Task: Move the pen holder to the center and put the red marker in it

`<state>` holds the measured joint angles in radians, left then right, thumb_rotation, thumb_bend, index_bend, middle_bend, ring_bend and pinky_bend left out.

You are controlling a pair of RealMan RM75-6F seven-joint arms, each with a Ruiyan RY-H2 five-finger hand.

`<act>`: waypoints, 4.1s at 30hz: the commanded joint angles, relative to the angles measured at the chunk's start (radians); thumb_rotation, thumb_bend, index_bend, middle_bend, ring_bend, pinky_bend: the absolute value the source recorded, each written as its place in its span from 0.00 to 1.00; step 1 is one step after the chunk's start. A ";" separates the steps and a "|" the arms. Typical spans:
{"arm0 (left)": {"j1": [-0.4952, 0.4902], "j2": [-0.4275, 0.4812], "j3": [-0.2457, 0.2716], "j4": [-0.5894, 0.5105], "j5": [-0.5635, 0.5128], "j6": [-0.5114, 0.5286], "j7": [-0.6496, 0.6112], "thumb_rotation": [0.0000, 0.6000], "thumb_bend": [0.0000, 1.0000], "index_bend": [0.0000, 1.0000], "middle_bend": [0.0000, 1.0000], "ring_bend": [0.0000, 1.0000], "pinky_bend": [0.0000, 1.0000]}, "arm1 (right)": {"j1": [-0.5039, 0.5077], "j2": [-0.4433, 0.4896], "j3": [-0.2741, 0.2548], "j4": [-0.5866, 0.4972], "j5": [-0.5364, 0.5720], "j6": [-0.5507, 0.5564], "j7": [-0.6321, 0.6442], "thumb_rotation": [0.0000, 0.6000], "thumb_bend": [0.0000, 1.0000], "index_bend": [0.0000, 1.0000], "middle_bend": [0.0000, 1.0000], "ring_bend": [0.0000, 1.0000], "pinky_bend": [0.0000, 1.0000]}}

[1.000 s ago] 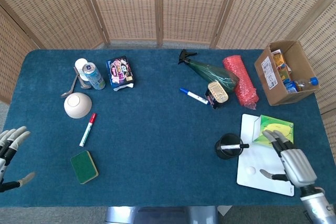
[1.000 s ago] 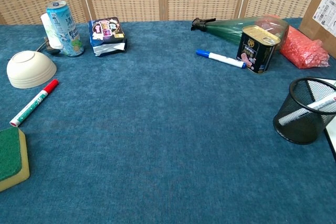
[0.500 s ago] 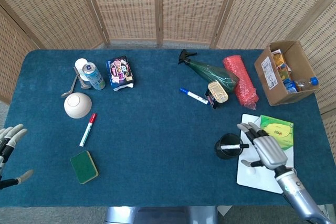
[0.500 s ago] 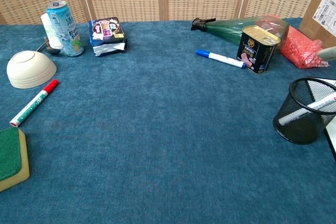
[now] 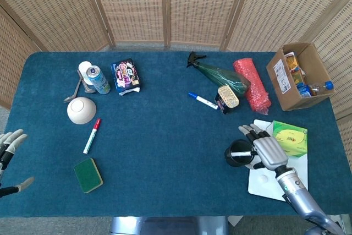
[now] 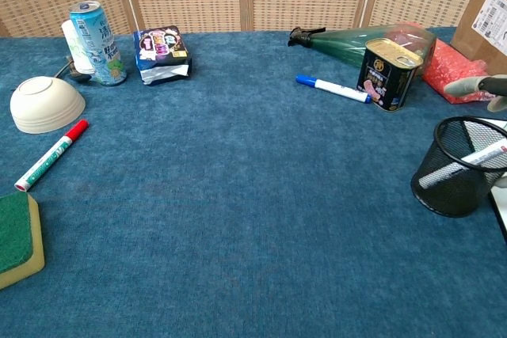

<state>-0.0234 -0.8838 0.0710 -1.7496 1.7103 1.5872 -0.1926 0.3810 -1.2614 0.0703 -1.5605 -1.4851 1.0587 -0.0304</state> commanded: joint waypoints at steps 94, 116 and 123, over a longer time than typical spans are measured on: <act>-0.021 0.028 -0.006 0.043 -0.035 -0.035 -0.145 1.00 0.17 0.05 0.00 0.00 0.04 | 0.563 -0.526 0.240 -0.039 0.547 -0.133 -0.628 1.00 0.00 0.00 0.01 0.06 0.35; -0.014 0.017 -0.008 0.032 -0.015 -0.010 -0.116 1.00 0.17 0.05 0.00 0.00 0.04 | 0.258 -0.083 0.124 -0.080 0.095 0.184 -0.123 1.00 0.00 0.00 0.09 0.11 0.35; -0.020 -0.022 -0.036 0.068 0.007 0.041 -0.142 1.00 0.17 0.06 0.00 0.00 0.05 | 0.127 -0.002 0.071 0.056 0.066 0.281 0.106 1.00 0.00 0.00 0.09 0.11 0.35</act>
<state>-0.0427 -0.8922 0.0447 -1.6978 1.7089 1.6099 -0.3234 0.5713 -1.3032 0.1722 -1.5693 -1.4001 1.2894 -0.0086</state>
